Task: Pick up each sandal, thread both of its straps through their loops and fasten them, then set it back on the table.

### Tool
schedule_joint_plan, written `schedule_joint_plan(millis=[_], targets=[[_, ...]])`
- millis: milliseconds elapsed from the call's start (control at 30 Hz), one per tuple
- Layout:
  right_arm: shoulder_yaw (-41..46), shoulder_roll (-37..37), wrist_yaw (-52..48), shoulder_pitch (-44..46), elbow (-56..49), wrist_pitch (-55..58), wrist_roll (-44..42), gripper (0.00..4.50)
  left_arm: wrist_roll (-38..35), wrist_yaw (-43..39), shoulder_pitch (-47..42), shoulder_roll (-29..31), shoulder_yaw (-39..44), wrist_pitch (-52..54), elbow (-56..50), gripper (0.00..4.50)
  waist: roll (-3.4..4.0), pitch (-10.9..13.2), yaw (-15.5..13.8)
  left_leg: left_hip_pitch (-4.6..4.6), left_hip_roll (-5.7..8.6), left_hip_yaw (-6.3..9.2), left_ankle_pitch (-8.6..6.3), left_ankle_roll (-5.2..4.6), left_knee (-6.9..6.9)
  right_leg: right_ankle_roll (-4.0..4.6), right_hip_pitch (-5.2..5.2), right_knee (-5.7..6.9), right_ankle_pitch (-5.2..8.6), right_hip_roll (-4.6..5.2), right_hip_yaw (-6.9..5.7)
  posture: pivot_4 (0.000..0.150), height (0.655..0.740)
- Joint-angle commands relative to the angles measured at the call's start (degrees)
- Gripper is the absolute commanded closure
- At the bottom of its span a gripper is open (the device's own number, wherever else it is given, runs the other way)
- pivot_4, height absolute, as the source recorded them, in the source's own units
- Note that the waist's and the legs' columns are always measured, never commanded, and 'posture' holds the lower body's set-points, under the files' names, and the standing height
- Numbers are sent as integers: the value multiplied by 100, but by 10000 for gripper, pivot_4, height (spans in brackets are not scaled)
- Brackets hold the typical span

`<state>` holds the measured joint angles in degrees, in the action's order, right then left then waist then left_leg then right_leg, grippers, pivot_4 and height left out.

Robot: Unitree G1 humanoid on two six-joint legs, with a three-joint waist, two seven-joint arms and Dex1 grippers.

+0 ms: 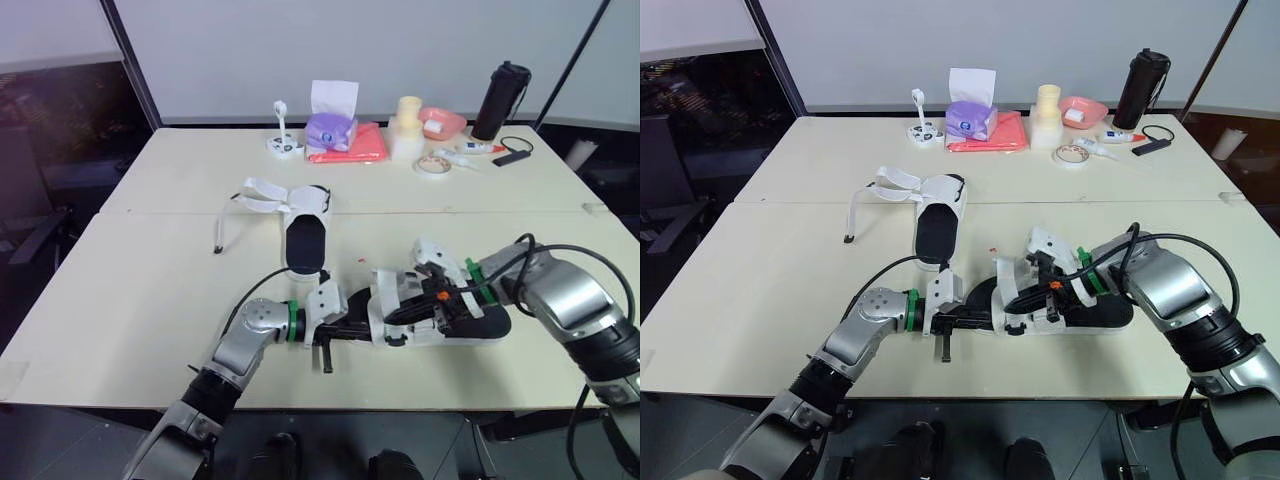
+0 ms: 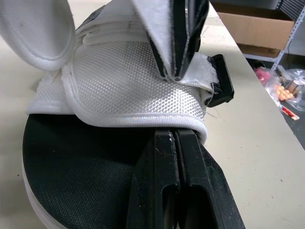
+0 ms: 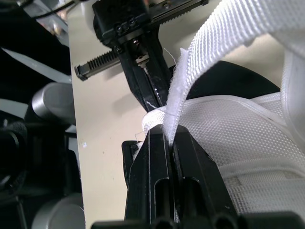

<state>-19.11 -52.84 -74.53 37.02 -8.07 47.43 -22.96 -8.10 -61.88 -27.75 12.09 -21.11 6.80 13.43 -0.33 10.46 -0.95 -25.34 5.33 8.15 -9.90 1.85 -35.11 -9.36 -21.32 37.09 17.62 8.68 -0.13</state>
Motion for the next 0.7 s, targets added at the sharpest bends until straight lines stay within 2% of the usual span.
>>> schedule_joint_plan(millis=[33,700], targets=[[-180,-213,-98,-233,-189,-11,201,44887,114,28,81,20,-117,65,162,45000,0,0,-1,0,0,0,0,0,0,0,0,0,0,0,0,1500,7400],[21,-224,-200,-416,-742,414,-134,44887,119,10,-20,-8,-112,-31,329,45000,-1,0,1,0,-1,1,0,0,1,0,3,-1,0,0,0,1500,7400]])
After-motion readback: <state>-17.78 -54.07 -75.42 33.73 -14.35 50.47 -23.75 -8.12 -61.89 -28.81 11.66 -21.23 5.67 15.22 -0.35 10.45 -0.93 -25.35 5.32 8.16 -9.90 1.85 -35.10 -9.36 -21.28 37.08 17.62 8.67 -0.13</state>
